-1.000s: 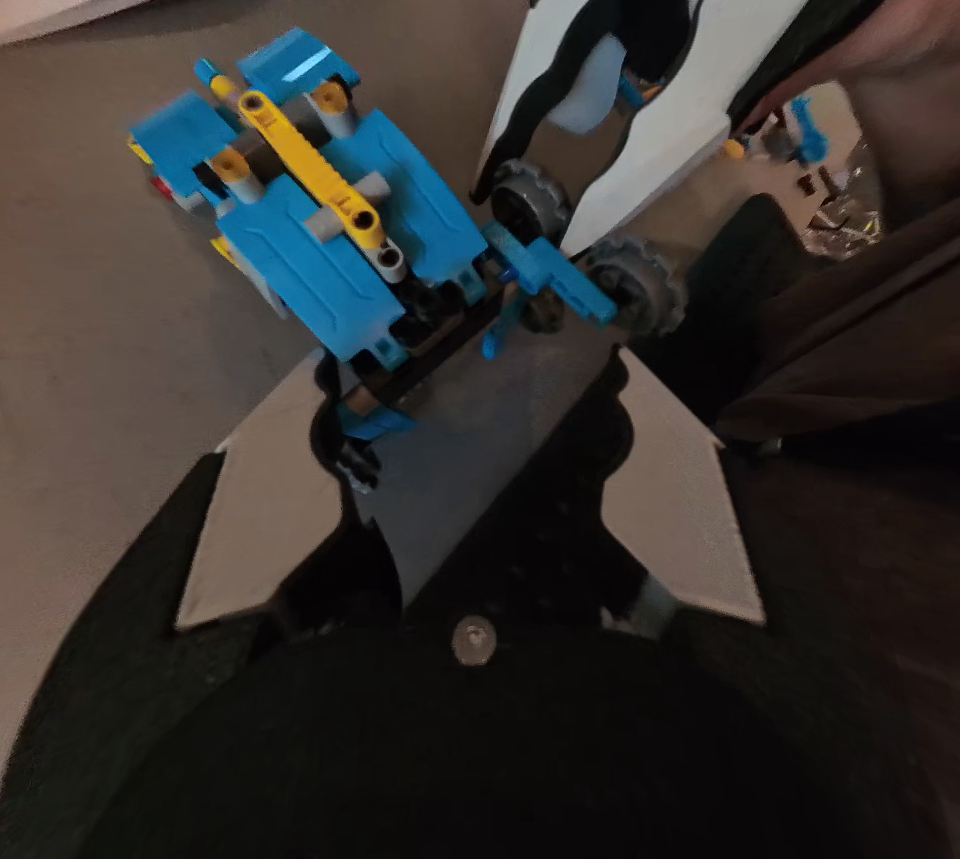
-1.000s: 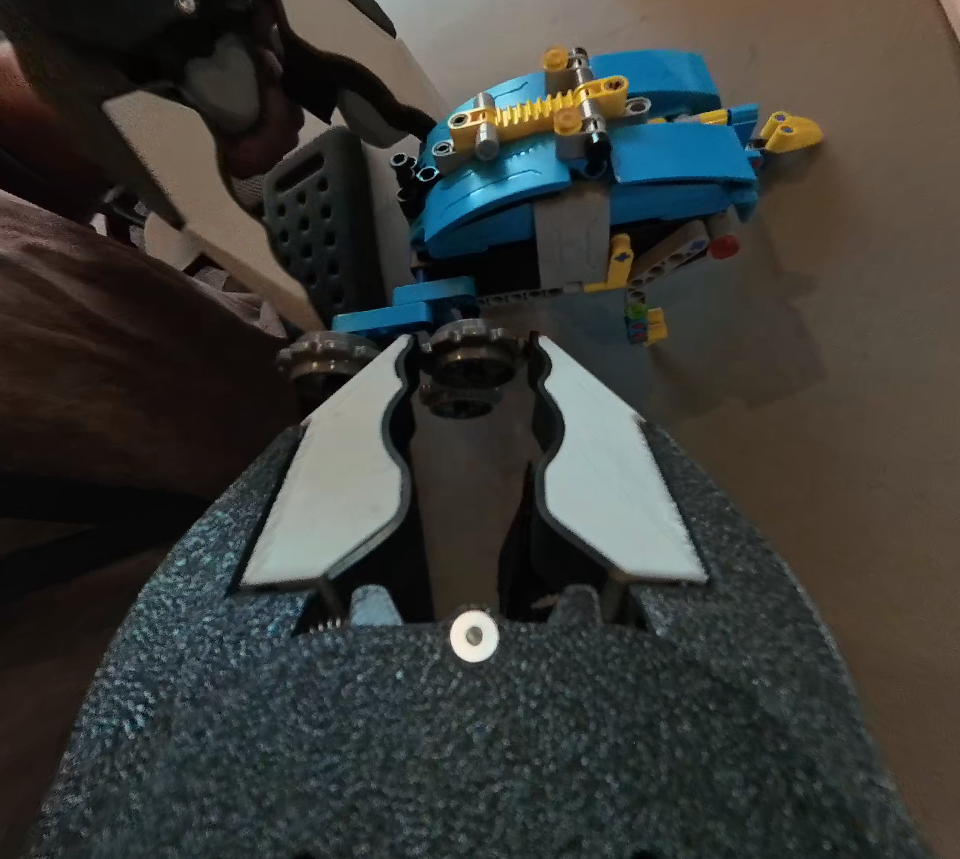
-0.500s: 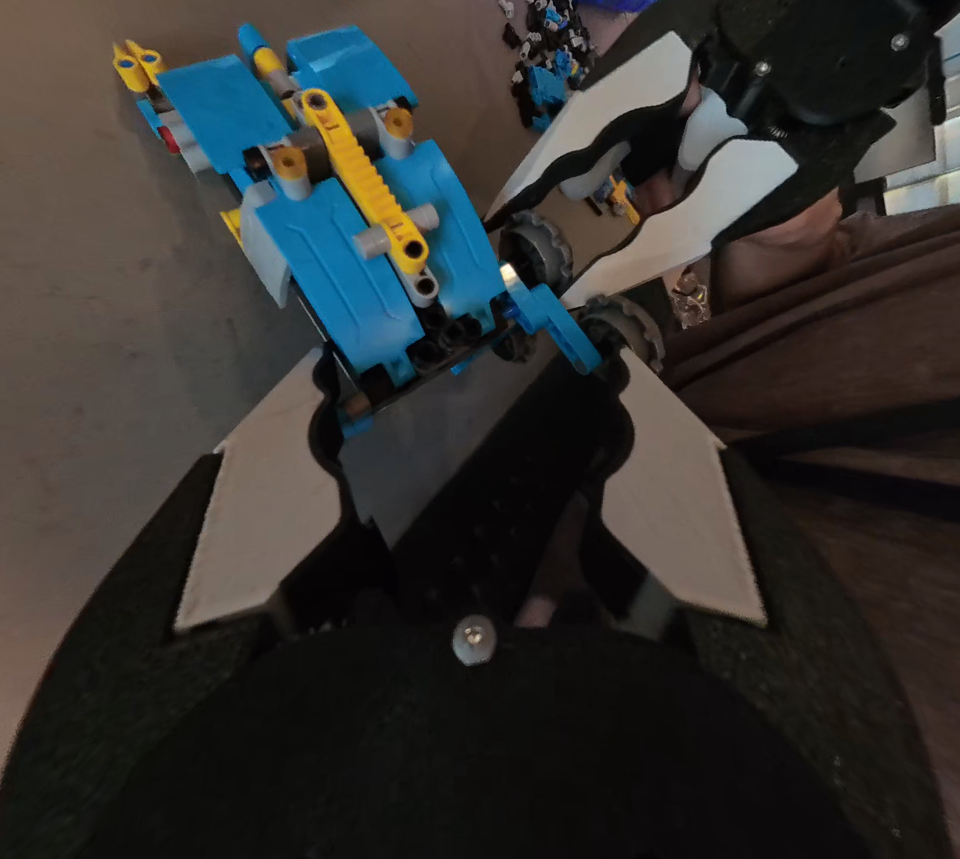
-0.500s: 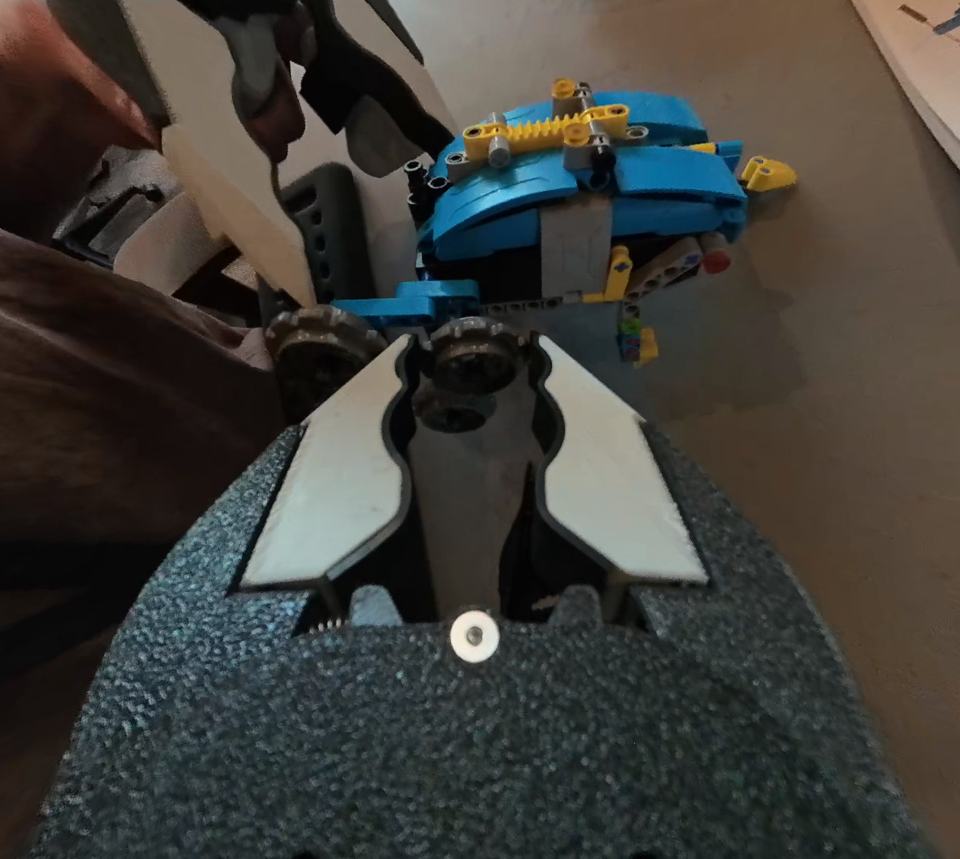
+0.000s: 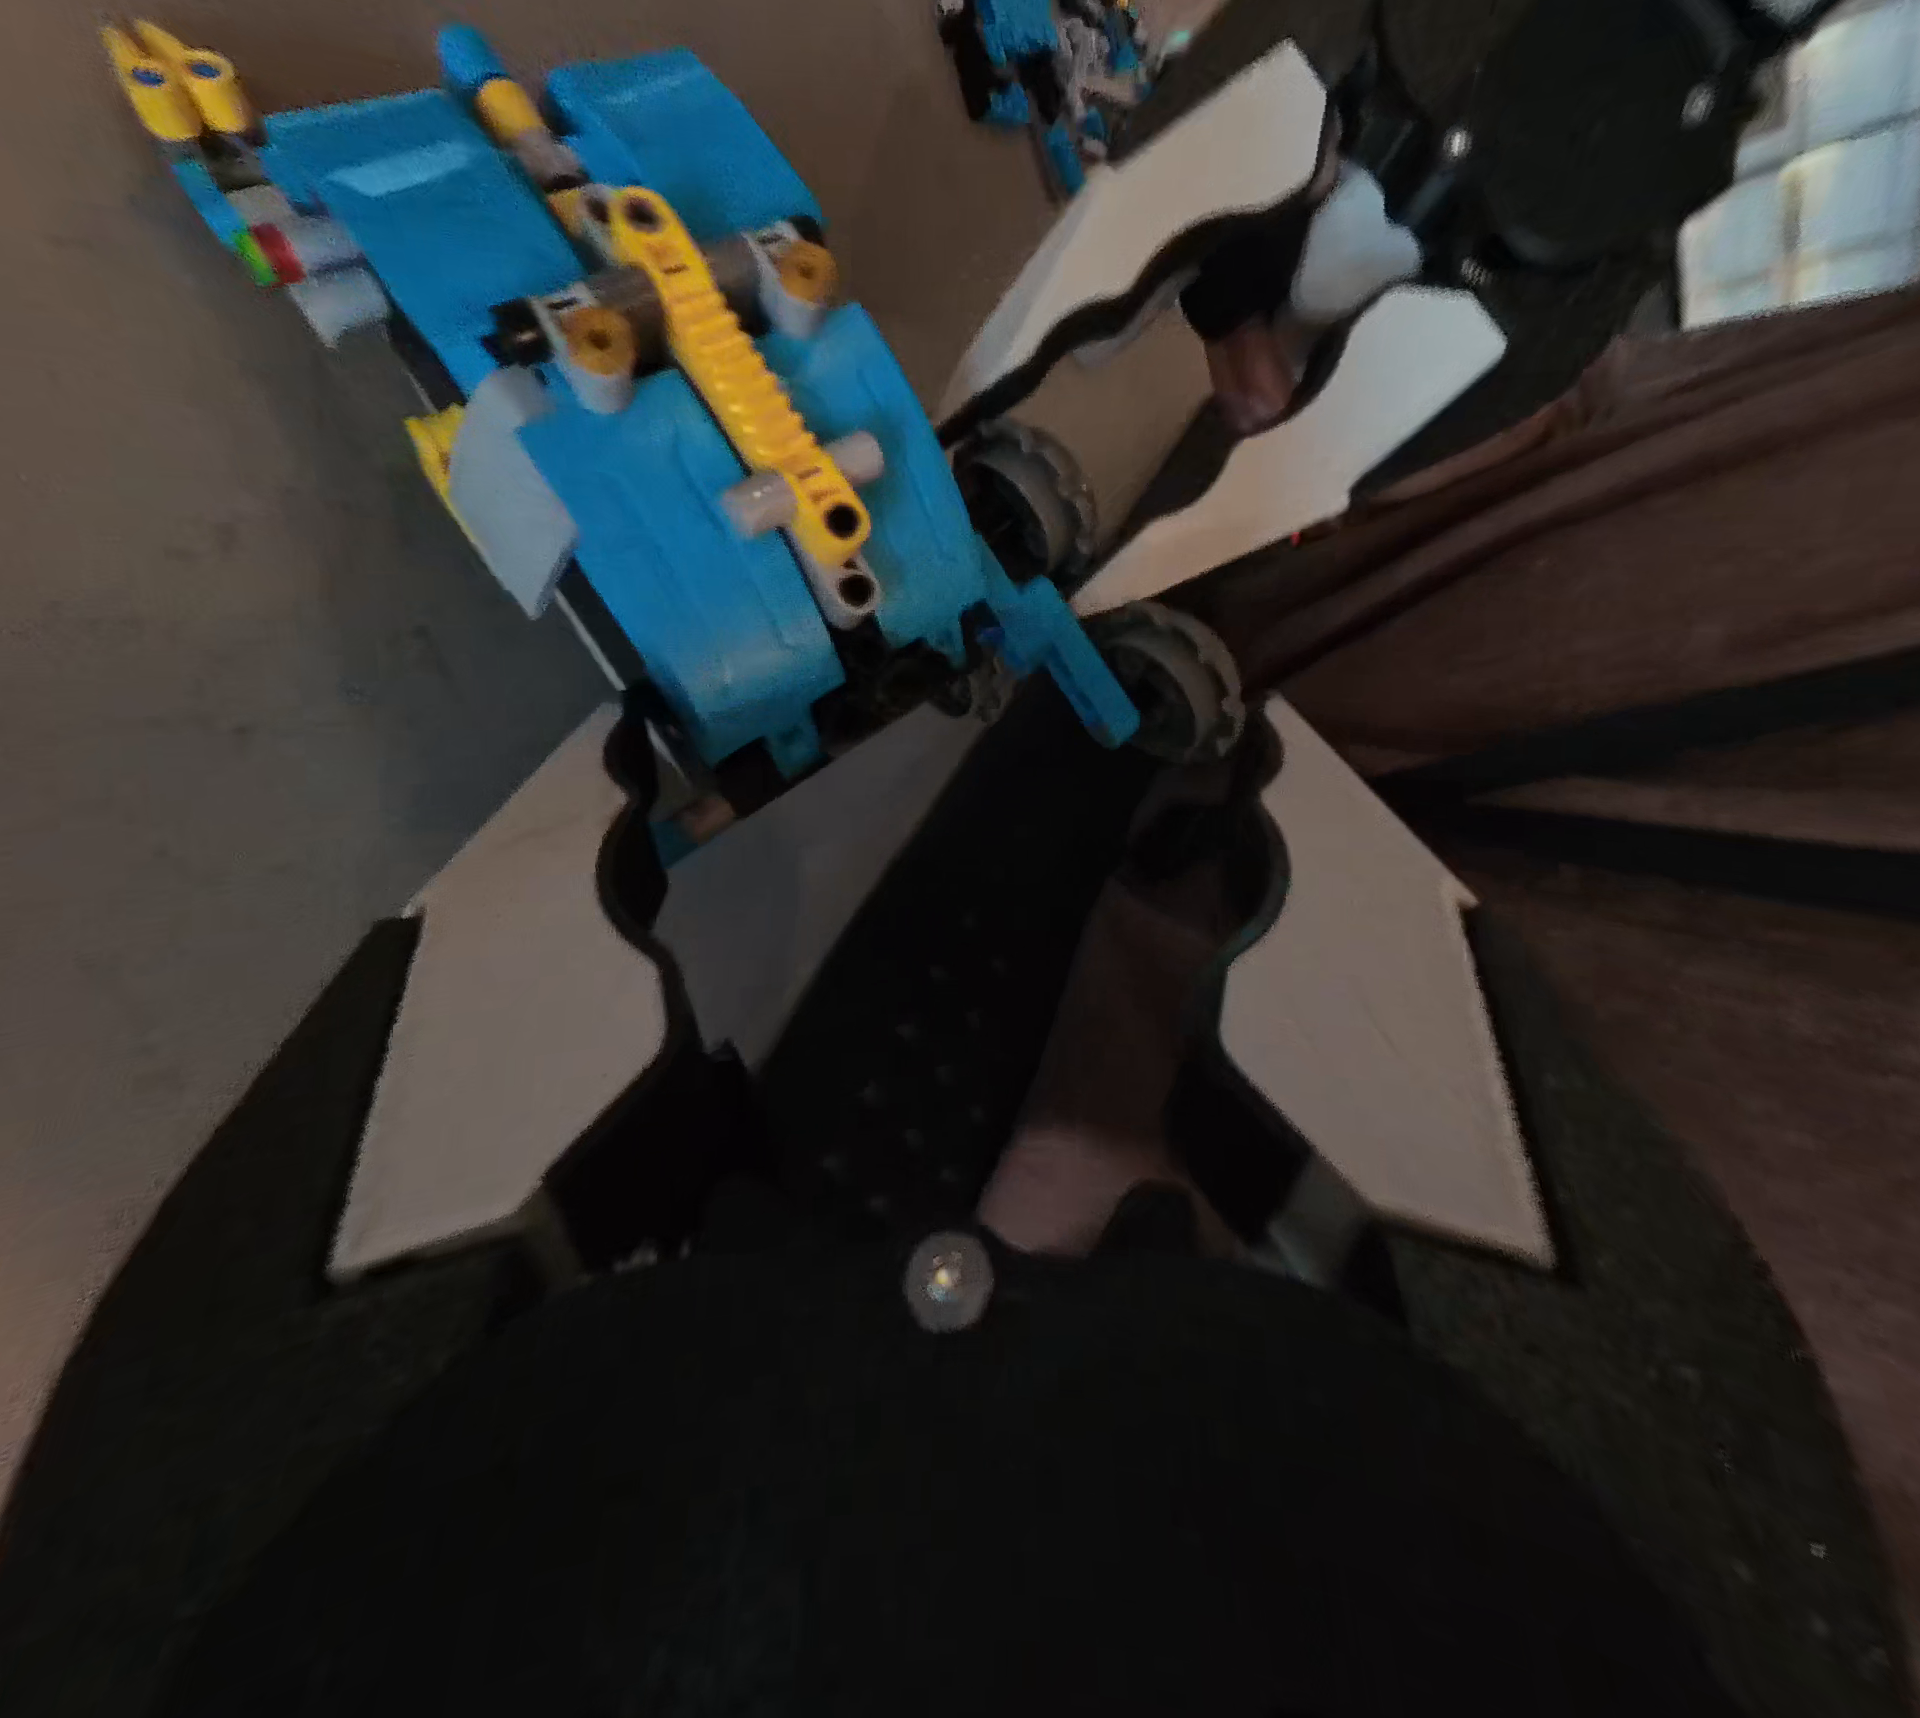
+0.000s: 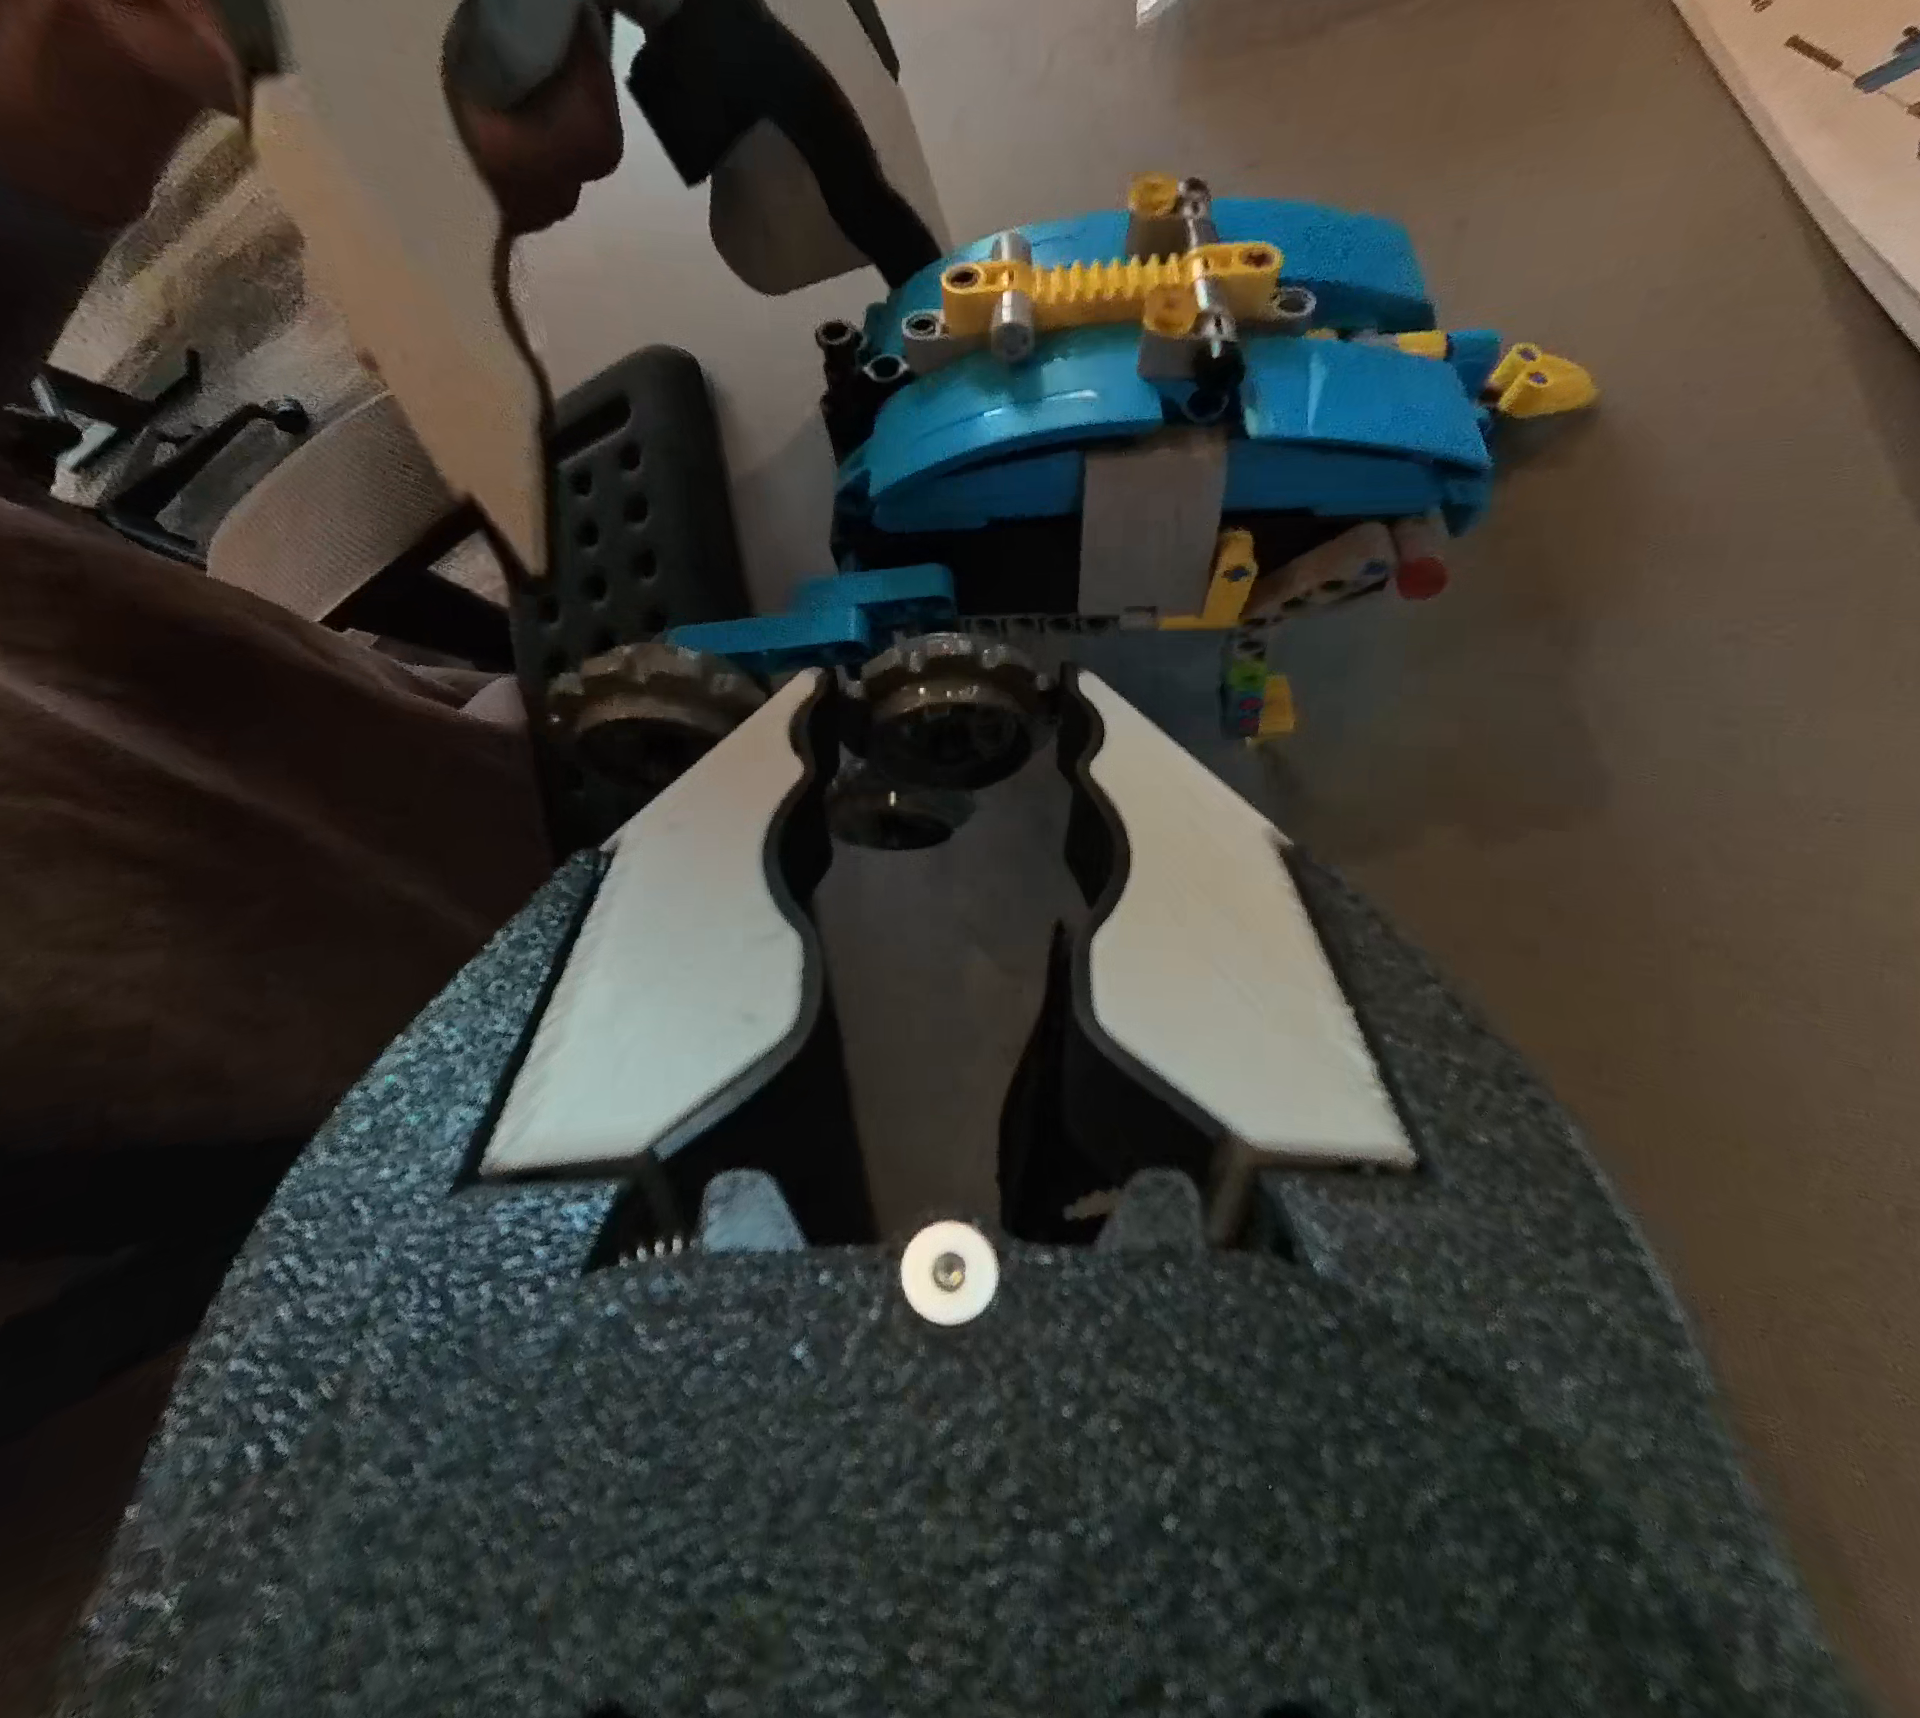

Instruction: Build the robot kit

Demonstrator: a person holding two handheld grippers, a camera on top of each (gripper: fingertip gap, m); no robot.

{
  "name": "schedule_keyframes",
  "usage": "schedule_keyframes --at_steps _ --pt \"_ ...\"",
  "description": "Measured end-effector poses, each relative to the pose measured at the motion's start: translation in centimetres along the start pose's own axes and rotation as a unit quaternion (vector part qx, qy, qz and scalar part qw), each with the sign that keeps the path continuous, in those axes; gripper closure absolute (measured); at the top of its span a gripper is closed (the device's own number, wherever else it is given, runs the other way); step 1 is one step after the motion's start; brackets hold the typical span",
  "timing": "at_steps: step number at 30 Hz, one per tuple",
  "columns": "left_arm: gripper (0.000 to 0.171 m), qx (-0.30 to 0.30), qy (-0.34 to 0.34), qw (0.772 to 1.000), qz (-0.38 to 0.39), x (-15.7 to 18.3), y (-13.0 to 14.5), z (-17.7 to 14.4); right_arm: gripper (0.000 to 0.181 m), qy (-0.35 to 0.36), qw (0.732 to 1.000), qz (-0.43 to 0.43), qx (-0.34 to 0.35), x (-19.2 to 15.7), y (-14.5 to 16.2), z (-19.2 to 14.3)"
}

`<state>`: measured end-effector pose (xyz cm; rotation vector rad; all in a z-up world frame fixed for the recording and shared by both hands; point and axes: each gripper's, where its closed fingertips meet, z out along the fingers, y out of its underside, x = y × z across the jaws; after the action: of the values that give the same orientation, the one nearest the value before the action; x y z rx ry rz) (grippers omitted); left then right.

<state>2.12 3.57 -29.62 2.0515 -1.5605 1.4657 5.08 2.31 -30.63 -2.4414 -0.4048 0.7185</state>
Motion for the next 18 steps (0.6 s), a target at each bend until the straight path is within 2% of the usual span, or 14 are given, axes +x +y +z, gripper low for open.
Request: schedule_keyframes --at_steps 3,11,18 --pt "0.078 0.010 -0.019 0.999 -0.038 -1.0 -0.5 0.0 0.140 0.004 1.000 0.004 0.011 -0.1 -0.1 0.0" --pt "0.057 -0.016 -0.092 0.994 -0.047 -0.8 -0.8 1.2 0.140 0.028 0.998 0.025 0.053 -0.4 -0.7 0.1" --pt "0.066 -0.084 -0.125 0.987 -0.048 -1.1 -0.1 1.4 0.140 0.044 0.991 0.049 0.114 -0.6 0.0 0.4"
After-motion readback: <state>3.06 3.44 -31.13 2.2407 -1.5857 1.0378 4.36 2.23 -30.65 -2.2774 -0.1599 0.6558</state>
